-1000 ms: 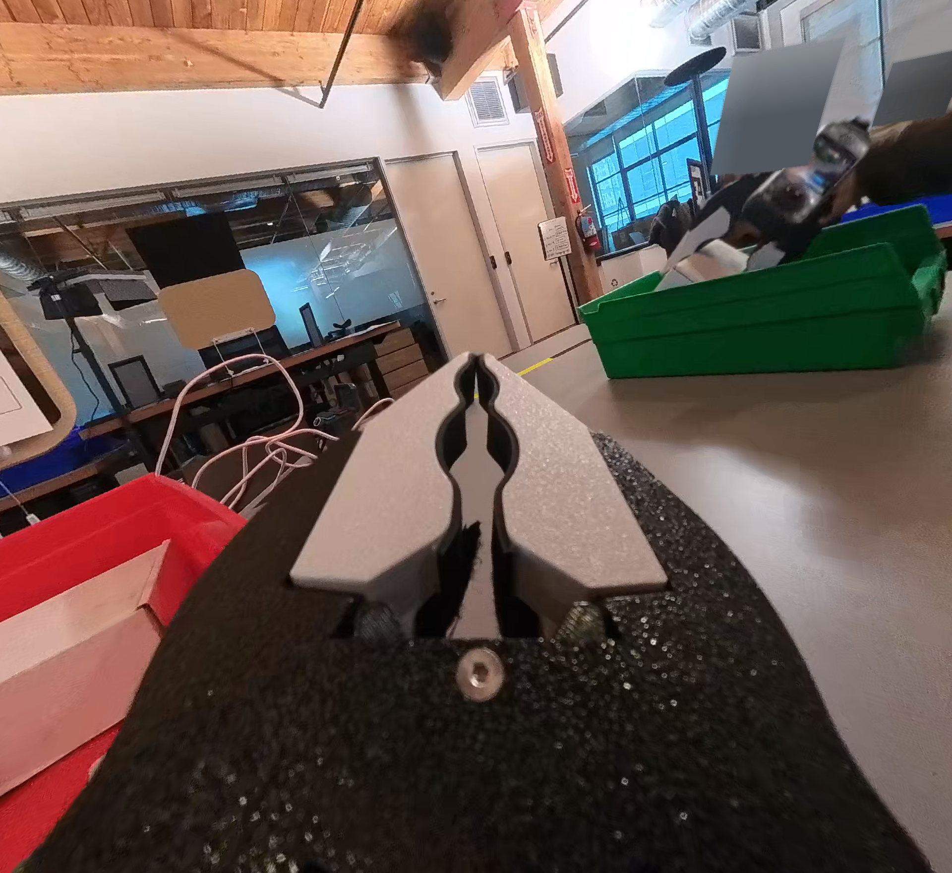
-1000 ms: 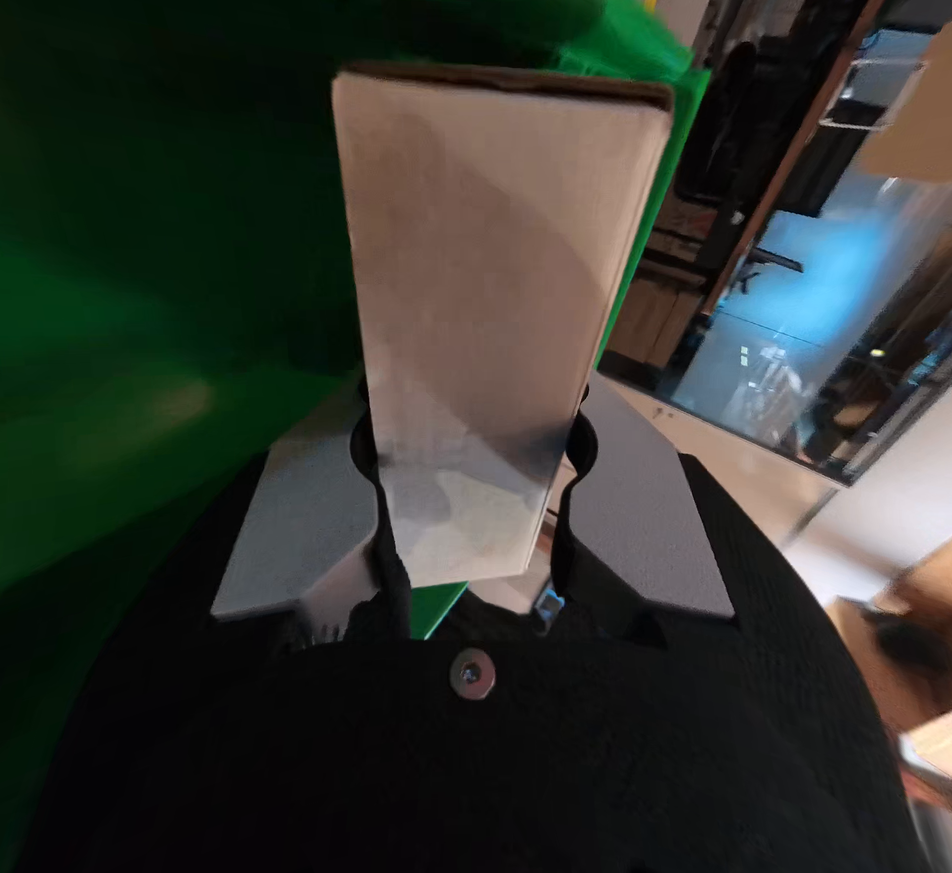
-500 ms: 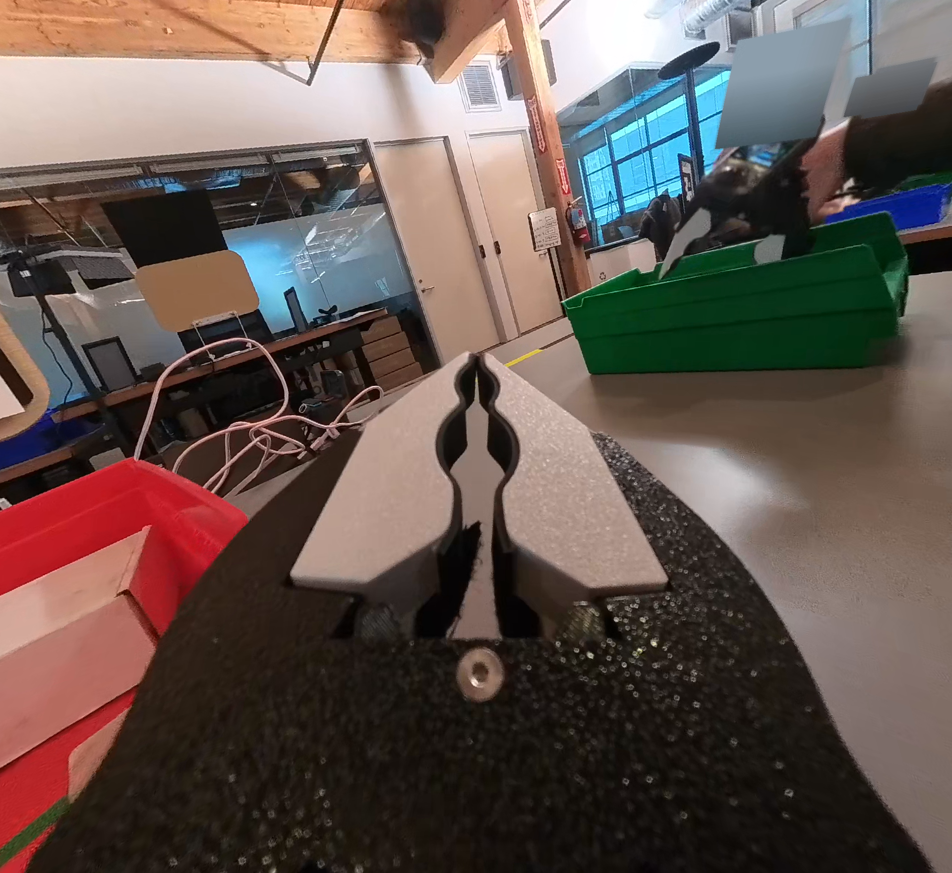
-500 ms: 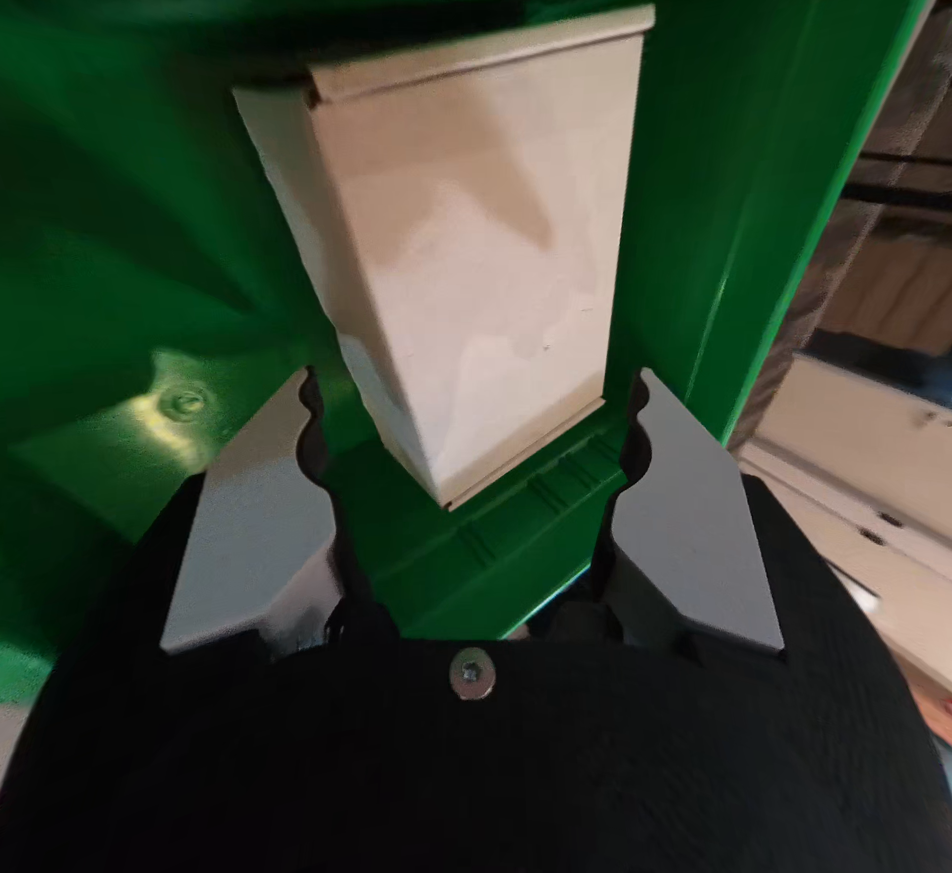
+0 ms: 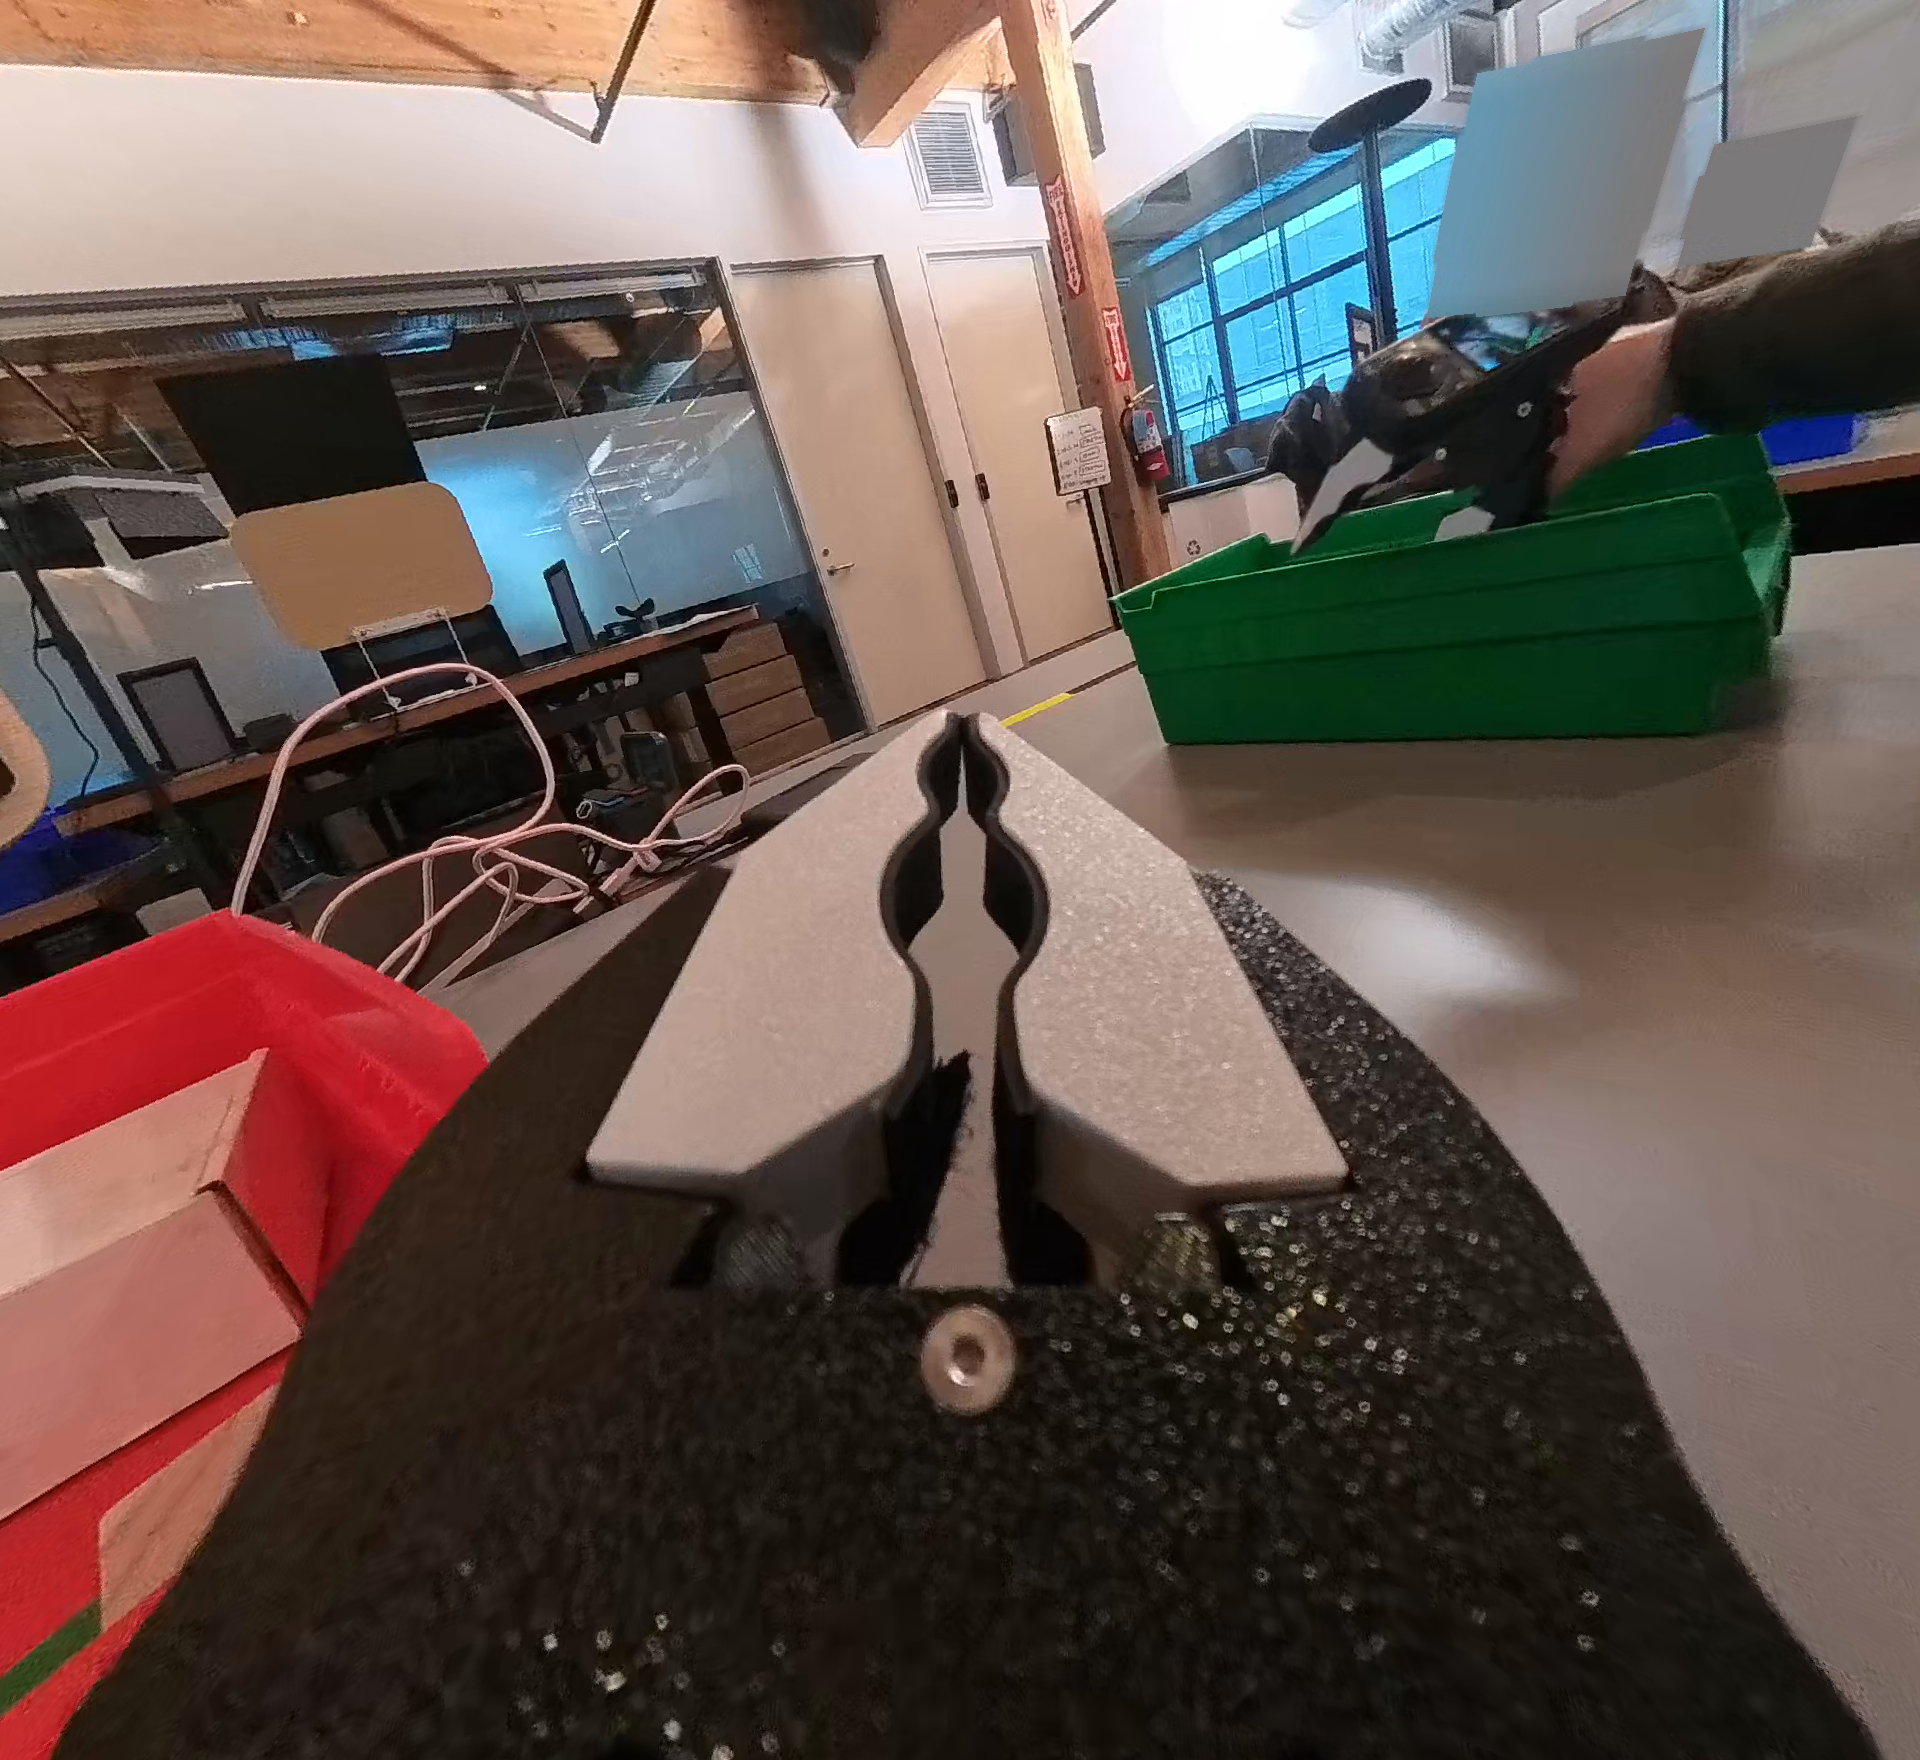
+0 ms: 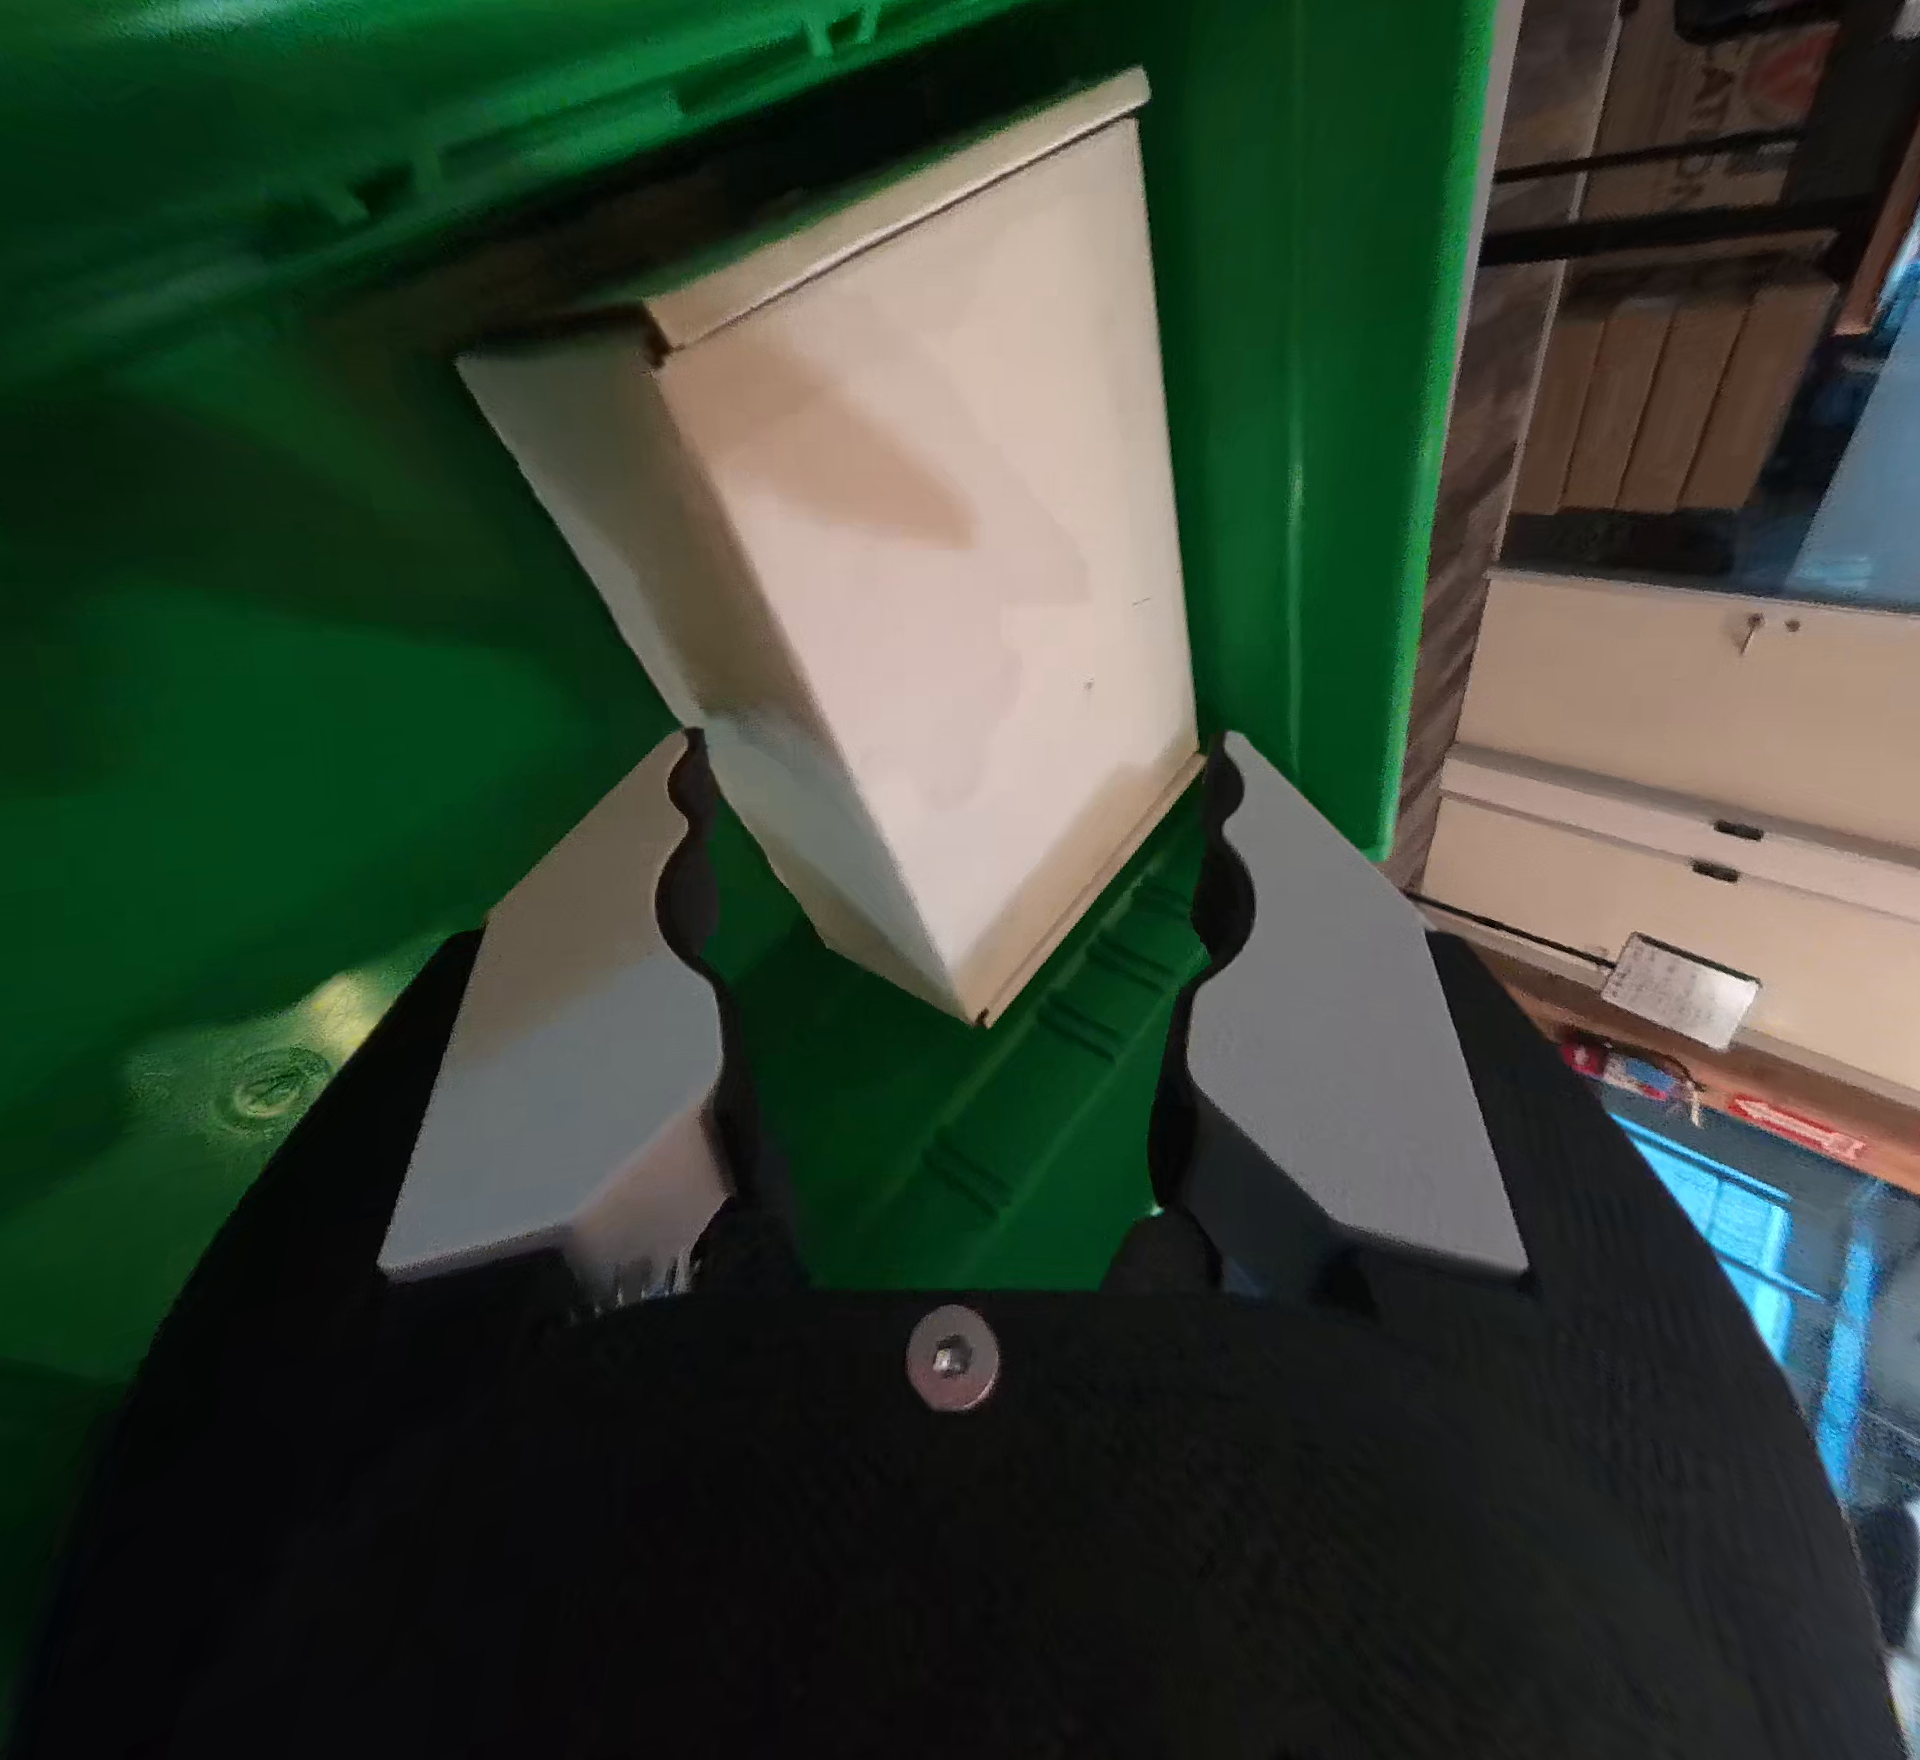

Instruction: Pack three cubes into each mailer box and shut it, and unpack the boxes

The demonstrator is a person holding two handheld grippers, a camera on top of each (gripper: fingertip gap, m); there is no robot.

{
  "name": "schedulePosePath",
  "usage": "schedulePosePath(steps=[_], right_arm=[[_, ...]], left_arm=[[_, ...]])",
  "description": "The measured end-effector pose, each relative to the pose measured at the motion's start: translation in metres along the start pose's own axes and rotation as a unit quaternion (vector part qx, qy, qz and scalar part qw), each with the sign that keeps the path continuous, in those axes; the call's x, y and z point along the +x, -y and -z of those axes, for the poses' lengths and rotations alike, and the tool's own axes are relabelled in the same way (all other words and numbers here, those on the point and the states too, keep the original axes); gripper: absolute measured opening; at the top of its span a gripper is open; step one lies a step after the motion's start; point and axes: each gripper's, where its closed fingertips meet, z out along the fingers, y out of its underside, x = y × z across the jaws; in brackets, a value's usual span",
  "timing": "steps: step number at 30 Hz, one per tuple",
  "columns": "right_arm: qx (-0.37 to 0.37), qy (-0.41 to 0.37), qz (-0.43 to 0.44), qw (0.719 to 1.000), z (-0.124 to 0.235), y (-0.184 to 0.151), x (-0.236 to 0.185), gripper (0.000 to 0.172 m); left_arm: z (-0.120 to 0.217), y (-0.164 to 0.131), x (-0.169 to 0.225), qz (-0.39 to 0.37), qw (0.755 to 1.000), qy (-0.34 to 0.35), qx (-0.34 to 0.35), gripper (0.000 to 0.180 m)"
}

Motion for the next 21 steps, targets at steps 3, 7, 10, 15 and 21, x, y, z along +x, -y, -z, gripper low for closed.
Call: schedulePosePath(steps=[3, 7, 10, 15, 21], right_arm=[[0.026, -0.054, -0.05, 0.997, 0.027, 0.01, 0.022, 0.094], [0.216, -0.055, -0.2, 0.954, 0.101, 0.088, 0.038, 0.093], [0.349, 0.022, -0.223, 0.91, 0.149, 0.168, 0.008, 0.094], [0.492, 0.068, -0.229, 0.837, 0.168, 0.272, -0.033, 0.095], [0.573, -0.024, -0.324, 0.753, 0.117, 0.318, -0.02, 0.097]], left_arm=[[0.0, 0.0, 0.0, 0.001, 1.0, 0.0, 0.001, 0.0], [0.0, 0.0, 0.001, -0.001, 1.0, 0.0, 0.001, 0.0], [0.0, 0.0, 0.001, 0.0, 1.0, 0.0, -0.001, 0.0], [0.0, -0.001, 0.002, -0.01, 1.0, 0.001, -0.006, 0.0], [0.001, -0.002, 0.004, -0.025, 1.0, 0.0, -0.009, 0.0]])
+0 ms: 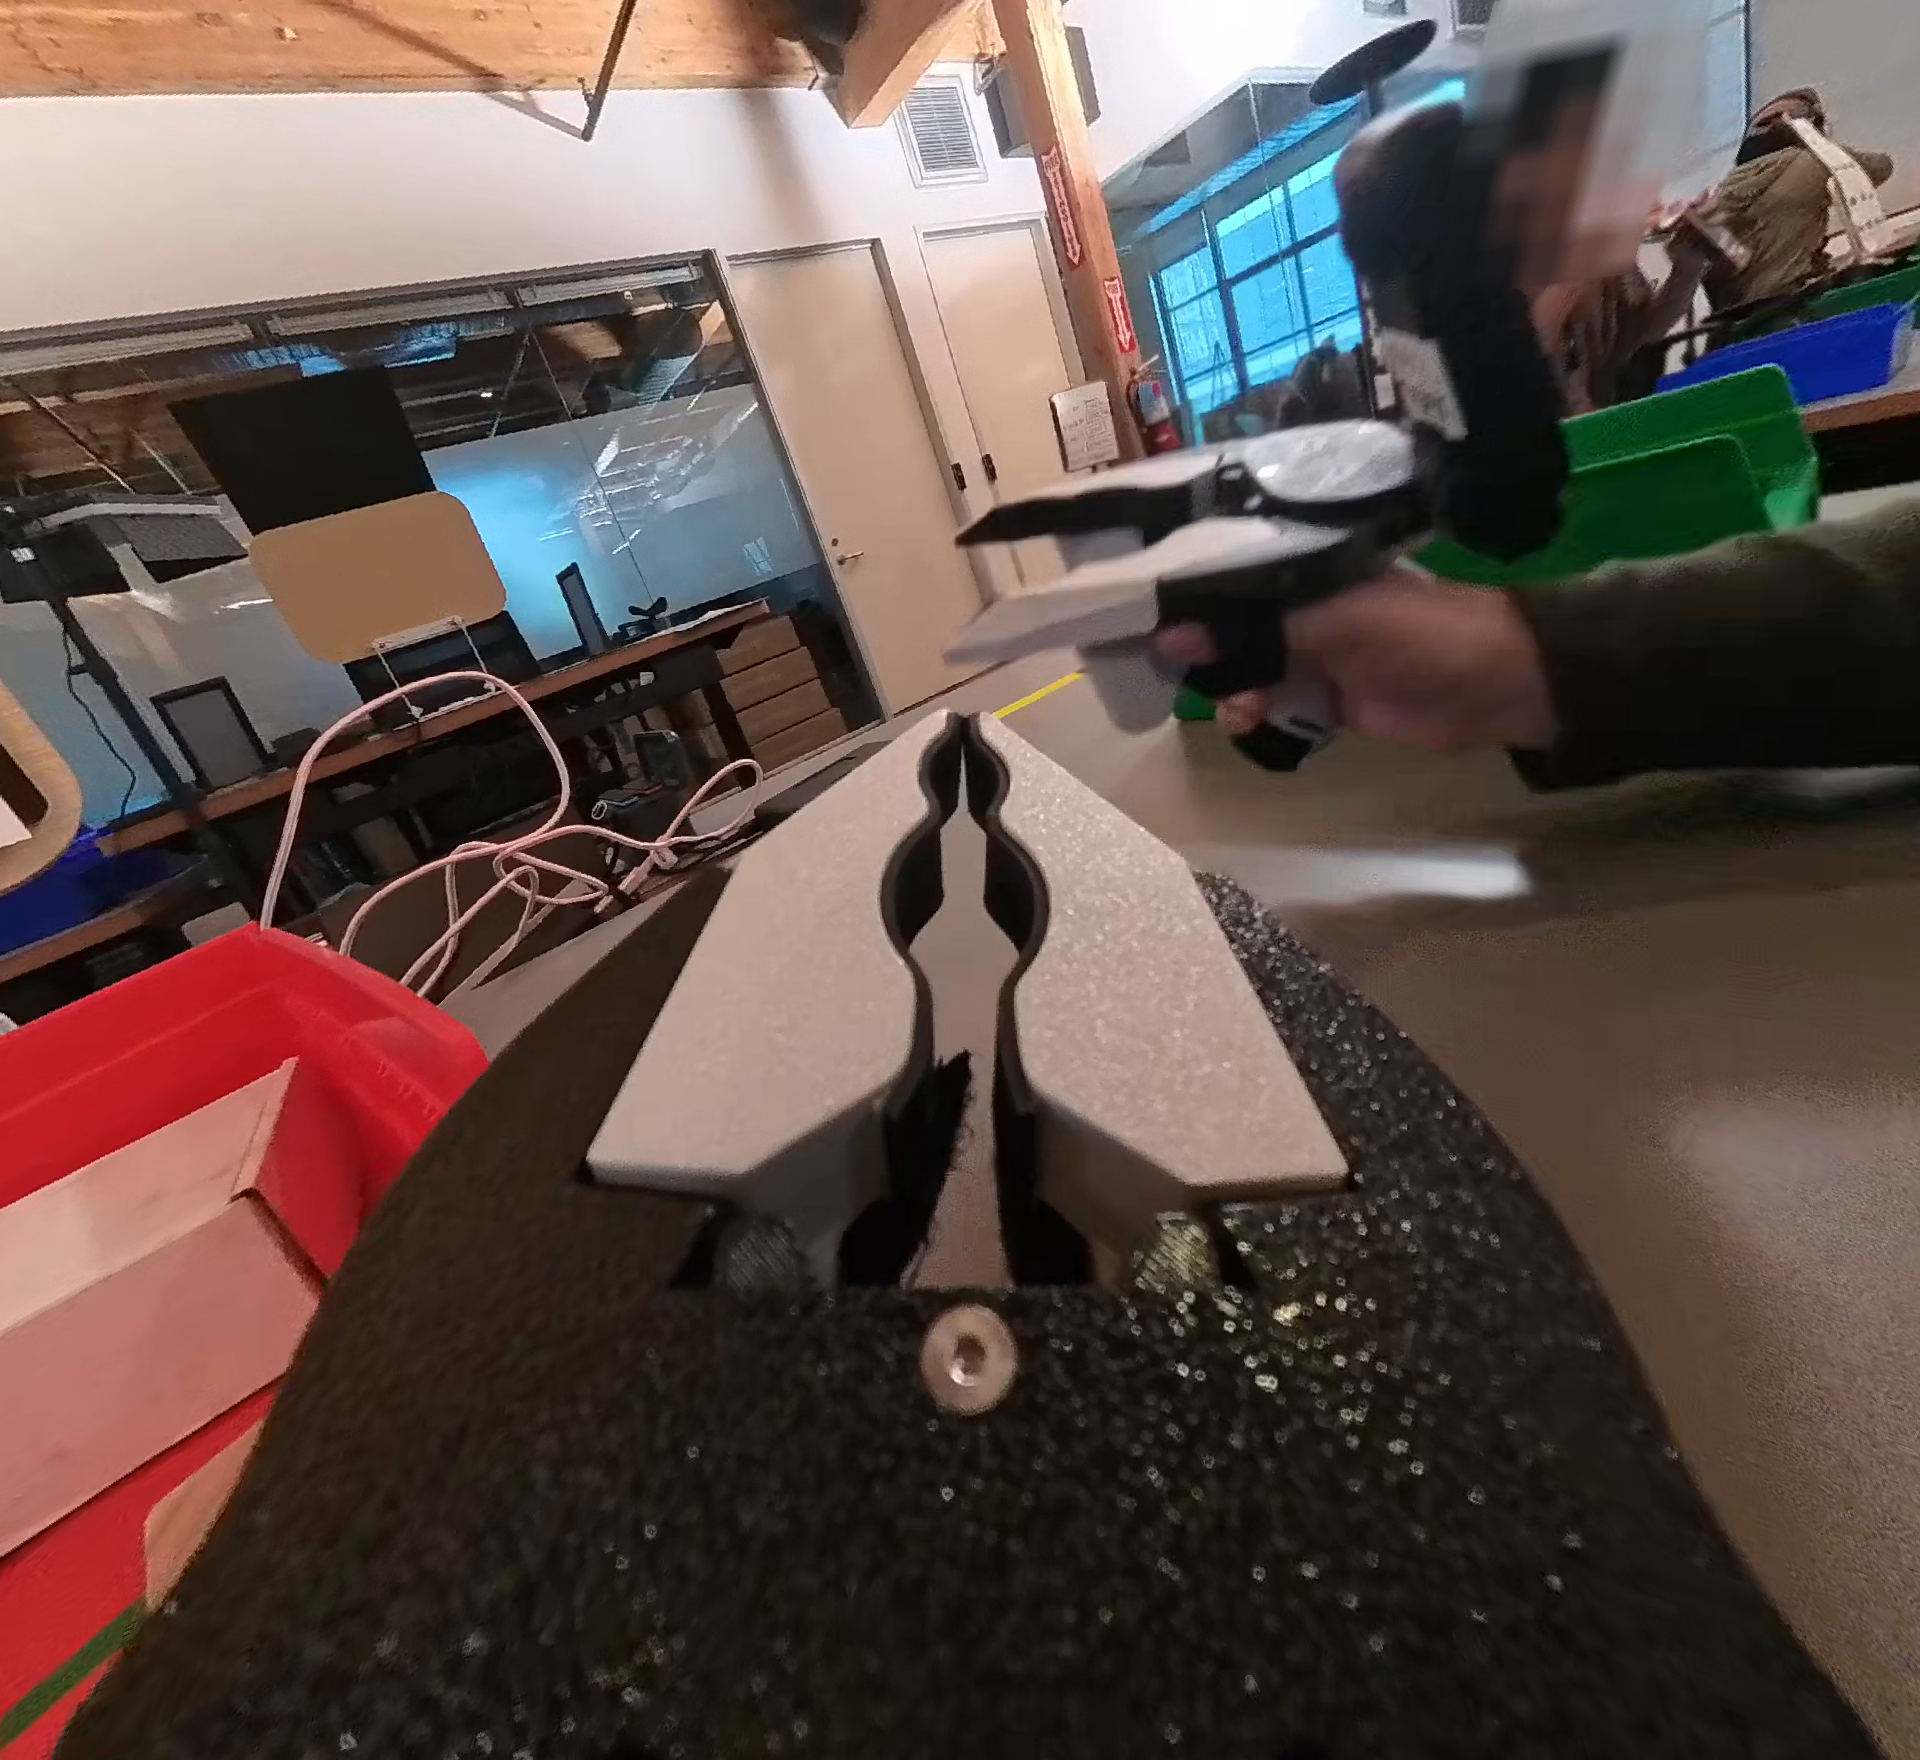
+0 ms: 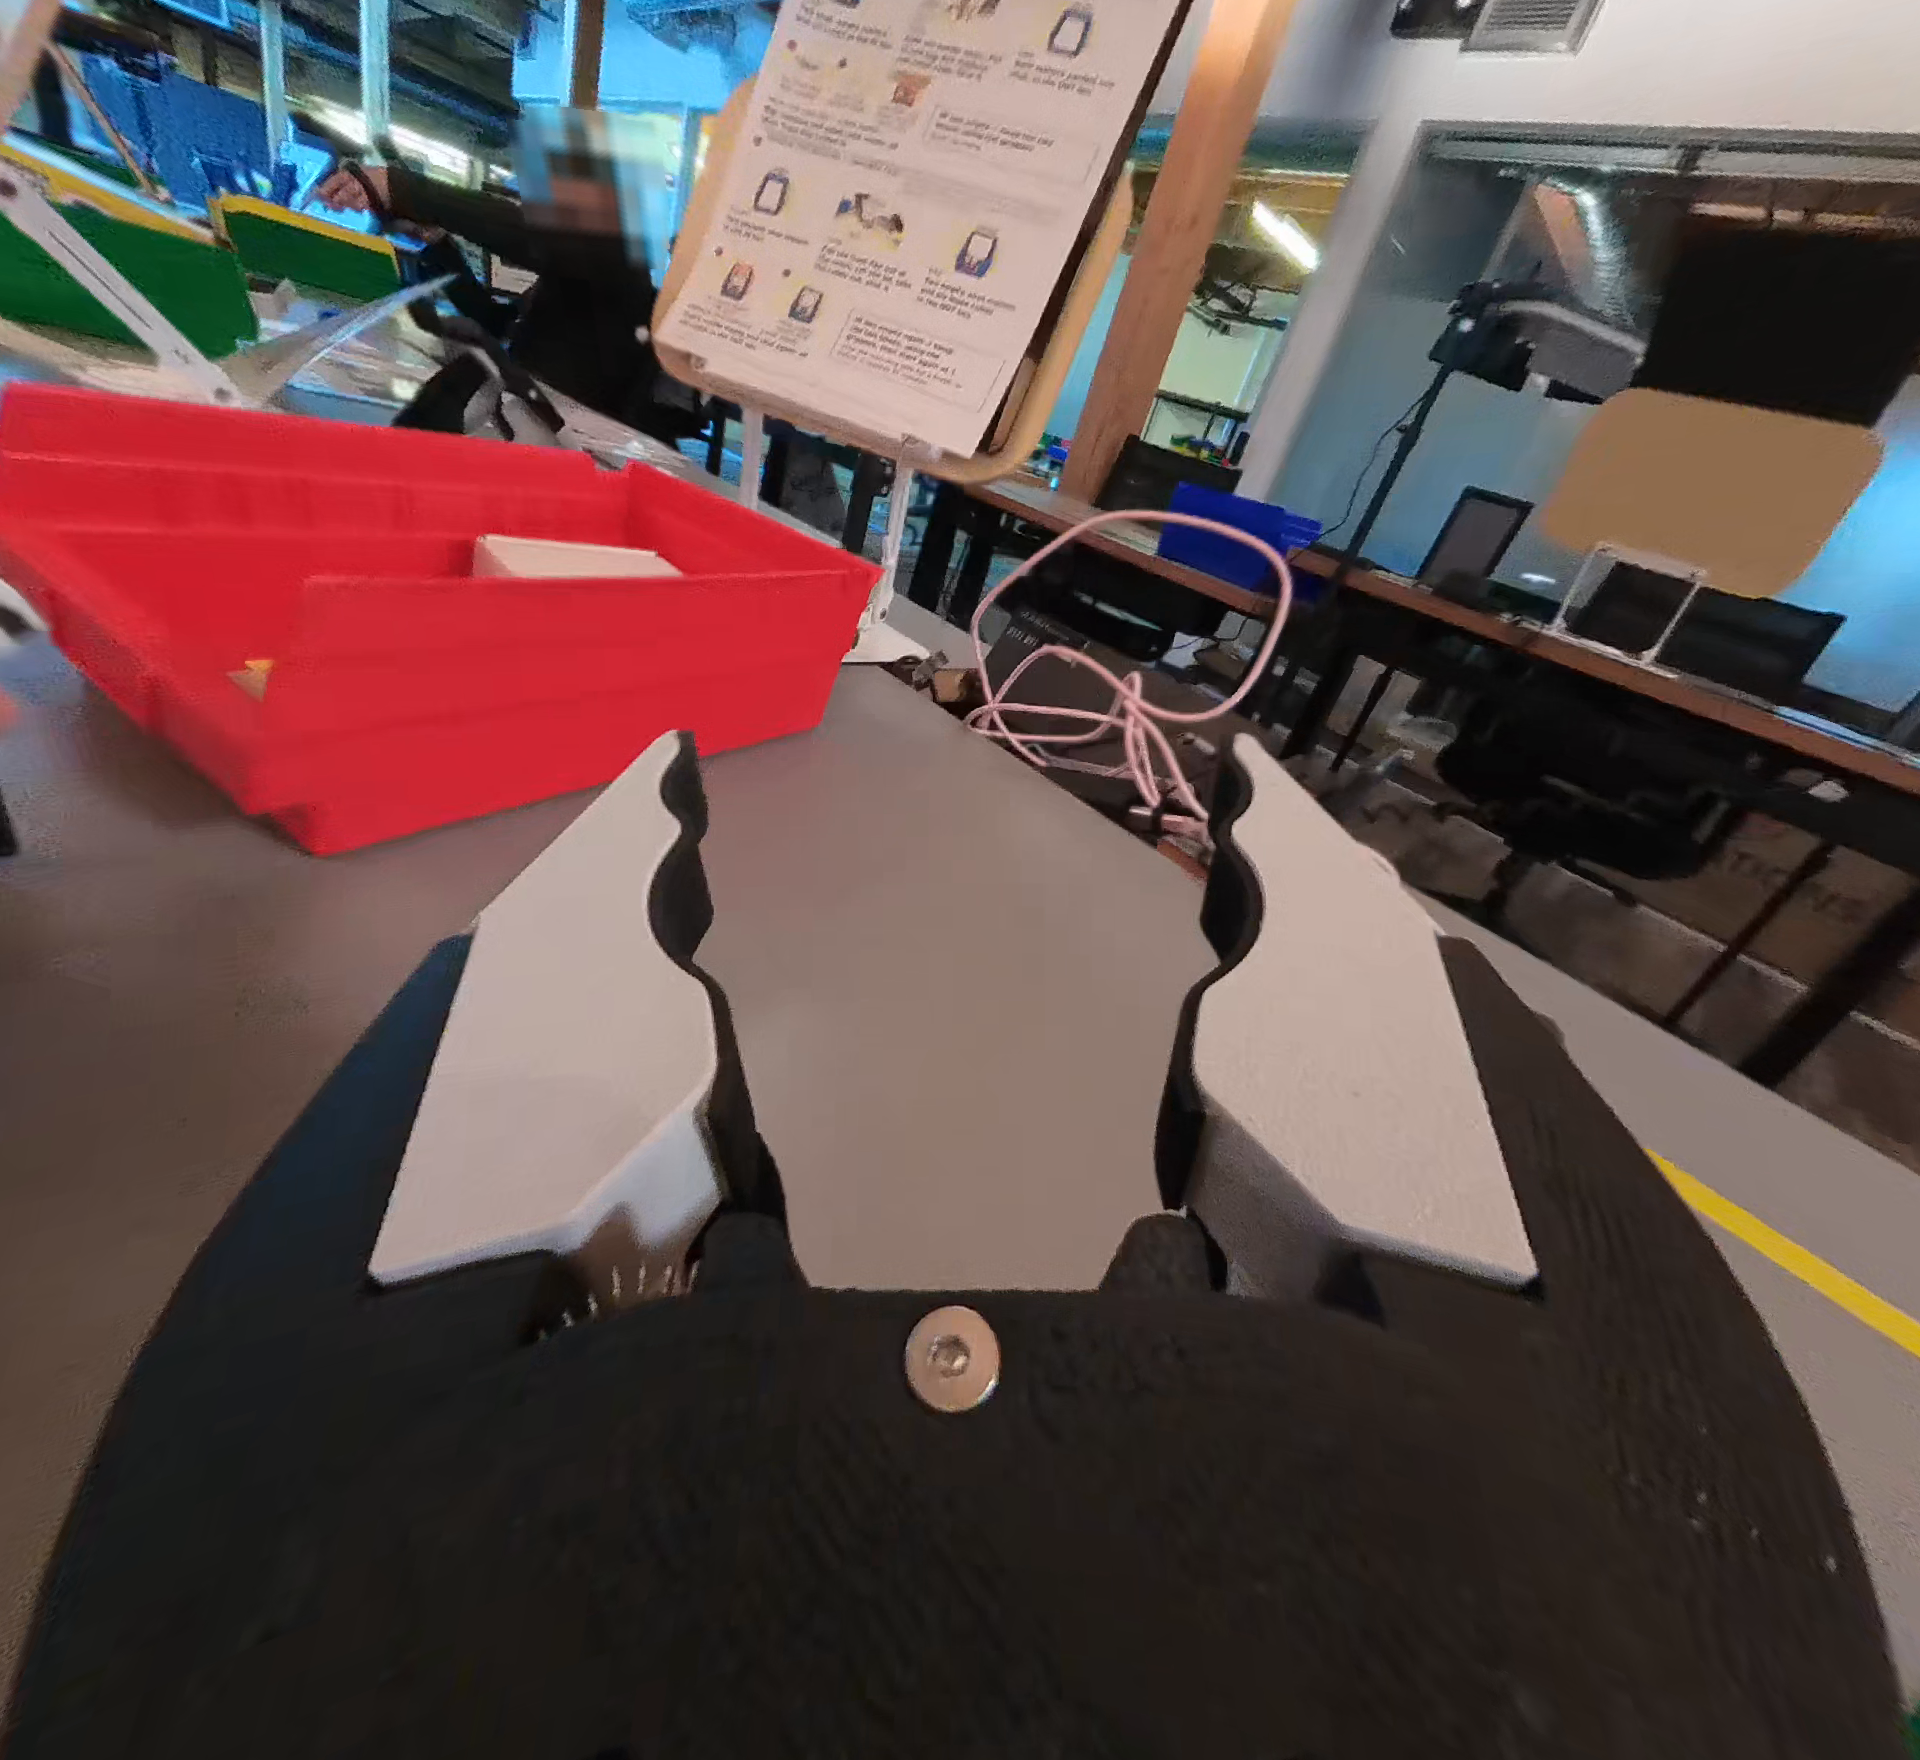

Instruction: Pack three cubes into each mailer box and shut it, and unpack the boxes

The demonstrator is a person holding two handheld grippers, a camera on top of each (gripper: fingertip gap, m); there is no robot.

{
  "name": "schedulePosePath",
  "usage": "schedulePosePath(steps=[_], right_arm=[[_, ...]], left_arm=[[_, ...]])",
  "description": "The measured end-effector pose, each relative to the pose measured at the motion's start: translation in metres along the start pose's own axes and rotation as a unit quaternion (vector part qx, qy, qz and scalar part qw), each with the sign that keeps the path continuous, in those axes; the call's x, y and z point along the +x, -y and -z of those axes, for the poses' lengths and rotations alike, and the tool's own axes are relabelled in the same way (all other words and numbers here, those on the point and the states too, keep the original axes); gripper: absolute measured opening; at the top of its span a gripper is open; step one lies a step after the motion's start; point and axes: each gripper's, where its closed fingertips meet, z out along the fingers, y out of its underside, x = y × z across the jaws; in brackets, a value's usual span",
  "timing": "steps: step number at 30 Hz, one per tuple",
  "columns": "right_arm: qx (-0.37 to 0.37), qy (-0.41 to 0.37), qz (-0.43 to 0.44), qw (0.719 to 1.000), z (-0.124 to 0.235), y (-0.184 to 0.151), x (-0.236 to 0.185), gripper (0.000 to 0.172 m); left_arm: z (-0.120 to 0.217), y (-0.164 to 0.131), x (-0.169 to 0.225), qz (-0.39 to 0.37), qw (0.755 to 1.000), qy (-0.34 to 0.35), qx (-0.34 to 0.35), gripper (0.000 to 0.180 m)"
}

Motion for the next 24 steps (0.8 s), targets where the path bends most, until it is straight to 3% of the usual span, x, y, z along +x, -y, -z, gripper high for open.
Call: schedulePosePath(steps=[2, 7, 10, 12, 14, 16, 17, 19, 20, 23, 24], right_arm=[[-0.01, 0.009, 0.01, 1.0, -0.006, -0.018, -0.007, 0.11], [0.033, -0.013, 0.096, 0.995, 0.007, -0.023, -0.005, 0.11], [0.055, -0.031, 0.107, 0.992, 0.01, -0.012, -0.001, 0.11], [0.06, -0.026, 0.113, 0.991, 0.011, -0.012, -0.004, 0.11], [0.064, -0.022, 0.113, 0.991, 0.01, -0.012, -0.005, 0.11], [0.065, -0.017, 0.106, 0.992, 0.008, -0.013, -0.006, 0.11], [0.063, -0.015, 0.105, 0.992, 0.007, -0.014, -0.007, 0.11], [0.058, -0.007, 0.103, 0.993, 0.006, -0.017, -0.008, 0.11], [0.058, -0.005, 0.1, 0.993, 0.005, -0.017, -0.009, 0.11], [0.055, -0.003, 0.093, 0.994, 0.005, -0.019, -0.008, 0.11], [0.055, -0.001, 0.089, 0.994, 0.004, -0.019, -0.008, 0.11]], left_arm=[[0.001, 0.0, 0.0, -0.007, 1.0, 0.001, -0.001, 0.0], [0.003, 0.009, 0.004, 0.01, 0.999, -0.022, 0.026, 0.002], [0.014, 0.032, -0.002, 0.025, 0.995, -0.09, 0.042, 0.032], [0.02, 0.047, -0.031, -0.021, 0.995, -0.093, 0.027, 0.052], [0.018, 0.049, -0.073, -0.098, 0.991, -0.082, -0.037, 0.068], [0.013, 0.033, -0.133, -0.217, 0.963, -0.047, -0.153, 0.064], [0.009, 0.03, -0.165, -0.271, 0.944, -0.025, -0.184, 0.051], [0.003, 0.004, -0.202, -0.297, 0.913, -0.071, -0.27, 0.055], [0.004, -0.017, -0.213, -0.274, 0.898, -0.113, -0.326, 0.067], [0.017, -0.082, -0.23, -0.211, 0.829, -0.23, -0.464, 0.132], [0.023, -0.101, -0.234, -0.199, 0.804, -0.258, -0.498, 0.146]])
